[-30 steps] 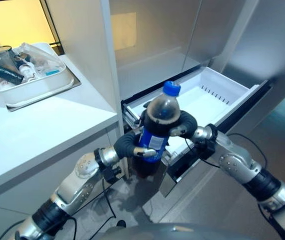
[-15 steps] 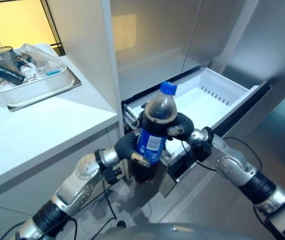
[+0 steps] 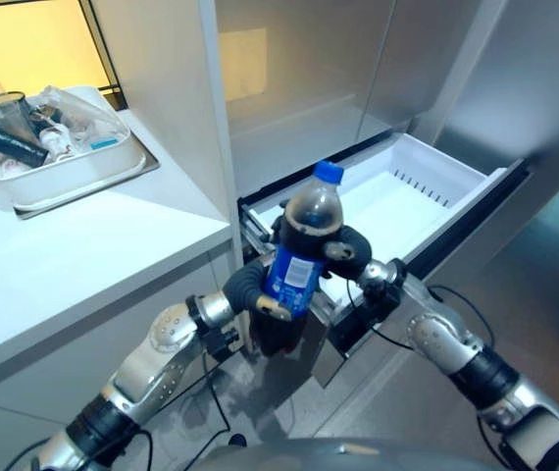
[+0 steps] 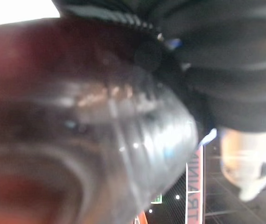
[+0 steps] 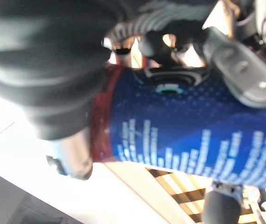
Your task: Take the drinks into the refrigerator
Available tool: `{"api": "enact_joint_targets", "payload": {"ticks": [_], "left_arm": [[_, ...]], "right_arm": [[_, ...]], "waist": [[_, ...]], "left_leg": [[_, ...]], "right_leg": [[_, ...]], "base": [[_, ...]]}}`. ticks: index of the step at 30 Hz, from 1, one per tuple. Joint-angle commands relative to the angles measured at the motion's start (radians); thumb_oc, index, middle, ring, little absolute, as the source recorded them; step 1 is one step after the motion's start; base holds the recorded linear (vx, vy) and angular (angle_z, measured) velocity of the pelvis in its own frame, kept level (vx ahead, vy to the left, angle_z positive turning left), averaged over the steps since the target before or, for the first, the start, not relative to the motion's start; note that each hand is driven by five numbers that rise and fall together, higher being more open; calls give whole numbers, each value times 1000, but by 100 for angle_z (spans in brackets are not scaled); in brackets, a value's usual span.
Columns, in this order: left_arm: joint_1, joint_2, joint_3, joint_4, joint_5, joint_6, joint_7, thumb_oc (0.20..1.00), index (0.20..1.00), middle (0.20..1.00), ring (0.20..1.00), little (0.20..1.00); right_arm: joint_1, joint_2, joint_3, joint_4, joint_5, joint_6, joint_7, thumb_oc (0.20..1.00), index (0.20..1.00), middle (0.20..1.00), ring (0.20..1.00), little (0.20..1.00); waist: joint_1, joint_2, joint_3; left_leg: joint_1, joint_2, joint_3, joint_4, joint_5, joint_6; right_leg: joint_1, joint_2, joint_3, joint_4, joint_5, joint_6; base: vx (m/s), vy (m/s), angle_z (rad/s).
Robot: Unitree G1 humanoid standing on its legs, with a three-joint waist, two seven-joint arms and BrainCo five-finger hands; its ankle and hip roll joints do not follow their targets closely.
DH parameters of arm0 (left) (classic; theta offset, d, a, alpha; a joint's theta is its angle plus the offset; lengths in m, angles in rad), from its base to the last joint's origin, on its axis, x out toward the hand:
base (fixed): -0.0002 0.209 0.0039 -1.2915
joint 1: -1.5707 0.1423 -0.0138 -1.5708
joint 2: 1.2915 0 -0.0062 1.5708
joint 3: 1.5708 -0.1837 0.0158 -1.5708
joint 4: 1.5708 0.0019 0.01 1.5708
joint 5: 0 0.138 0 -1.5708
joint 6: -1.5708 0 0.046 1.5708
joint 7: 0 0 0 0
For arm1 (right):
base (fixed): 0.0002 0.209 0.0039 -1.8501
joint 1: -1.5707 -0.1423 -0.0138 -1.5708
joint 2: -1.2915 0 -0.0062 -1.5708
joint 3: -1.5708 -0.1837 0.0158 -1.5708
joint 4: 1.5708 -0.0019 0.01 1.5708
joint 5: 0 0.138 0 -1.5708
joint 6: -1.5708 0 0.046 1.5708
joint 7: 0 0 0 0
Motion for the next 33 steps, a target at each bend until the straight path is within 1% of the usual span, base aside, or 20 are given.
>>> {"api": "enact_joint_targets", "payload": {"ticks": [1,6,12,23,26,33], "left_arm": [[-57,-42,31,19,-29,-53,-9,1000,1000,1000,1000,1000],[-33,-35,47,27,-43,-51,-11,1000,1000,1000,1000,1000],[-2,-27,73,40,-67,-51,-10,1000,1000,1000,1000,1000],[25,-27,91,45,-83,-49,-1,1000,1000,1000,1000,1000],[28,-31,99,46,-85,-50,7,1000,1000,1000,1000,1000],[34,-36,104,48,-88,-53,14,1000,1000,1000,1000,1000]], "right_arm": [[-85,89,-172,0,97,-137,-44,200,200,200,200,200],[-93,84,-232,45,99,-169,-66,200,200,200,200,200],[-99,101,-317,108,111,-217,-104,200,200,200,200,200],[-136,122,-395,184,137,-270,-140,200,200,200,200,200],[-144,136,-434,208,154,-297,-158,200,200,200,200,200],[-150,136,-456,243,154,-309,-174,200,200,200,200,200]], "waist": [[10,-22,-23],[12,-23,-22],[14,-22,-20],[13,-18,-21],[12,-16,-22],[12,-15,-23]], "left_leg": [[26,-27,-54,8,-104,68],[28,-25,-53,8,-106,69],[27,-25,-54,8,-107,70],[28,-25,-53,7,-110,70],[31,-25,-52,6,-111,70],[36,-24,-50,5,-113,68]], "right_leg": [[-9,-12,-63,97,-80,21],[-10,-11,-64,103,-82,21],[-15,-10,-64,110,-87,22],[-16,-9,-62,109,-89,22],[-13,-7,-62,106,-91,21],[-8,-6,-62,104,-92,20]], "base": [[0,0,0],[0,0,0],[0,0,0],[0,0,0],[0,0,0],[0,0,0]]}}
